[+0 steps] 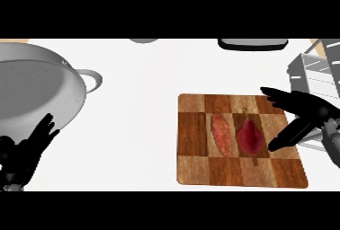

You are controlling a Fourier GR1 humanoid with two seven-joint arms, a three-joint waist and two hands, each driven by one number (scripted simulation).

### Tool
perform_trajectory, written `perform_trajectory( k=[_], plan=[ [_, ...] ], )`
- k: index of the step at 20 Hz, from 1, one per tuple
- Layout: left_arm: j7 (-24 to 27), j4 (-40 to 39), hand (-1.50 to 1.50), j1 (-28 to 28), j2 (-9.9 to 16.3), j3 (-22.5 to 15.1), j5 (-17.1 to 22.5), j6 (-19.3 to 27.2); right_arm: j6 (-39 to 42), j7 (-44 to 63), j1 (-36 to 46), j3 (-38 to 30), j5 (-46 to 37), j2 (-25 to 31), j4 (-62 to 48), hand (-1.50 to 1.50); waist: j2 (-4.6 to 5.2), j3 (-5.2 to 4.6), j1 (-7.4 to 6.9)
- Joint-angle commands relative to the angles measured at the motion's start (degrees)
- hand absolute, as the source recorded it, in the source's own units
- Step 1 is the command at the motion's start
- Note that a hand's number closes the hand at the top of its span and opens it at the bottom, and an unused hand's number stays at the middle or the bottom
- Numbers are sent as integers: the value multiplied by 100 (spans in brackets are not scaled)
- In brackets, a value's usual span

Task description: Pick the pear from the cutting board and place it in the tiered basket

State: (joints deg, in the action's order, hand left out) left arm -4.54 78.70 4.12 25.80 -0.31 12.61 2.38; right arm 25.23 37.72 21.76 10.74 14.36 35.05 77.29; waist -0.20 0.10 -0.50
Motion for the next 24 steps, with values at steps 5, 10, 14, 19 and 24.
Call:
perform_trajectory(
  k=[5, 10, 14, 19, 24],
  plan=[
    [-245, -168, 0, -136, 8, 330, -117, -254, 505, 167, -363, -516, 73, -139, 91, -150, 17, -10, 54],
    [70, -314, 0, -56, -224, 383, -244, -288, 449, -300, -203, -601, -405, -519, -380, -150, 23, -10, 26],
    [-261, -137, 0, -151, -193, 412, -329, -341, 568, -373, -224, -719, -566, -583, -438, -150, 21, -9, 30],
    [-508, 254, 0, -64, -282, 341, -392, -243, 640, -779, -464, -754, -773, -634, -552, -150, 20, -6, 24],
    [-546, 308, 0, 93, -461, 439, -487, -228, 546, -748, -78, -783, -1077, -1020, -827, -150, 22, -9, 12]
  ],
)
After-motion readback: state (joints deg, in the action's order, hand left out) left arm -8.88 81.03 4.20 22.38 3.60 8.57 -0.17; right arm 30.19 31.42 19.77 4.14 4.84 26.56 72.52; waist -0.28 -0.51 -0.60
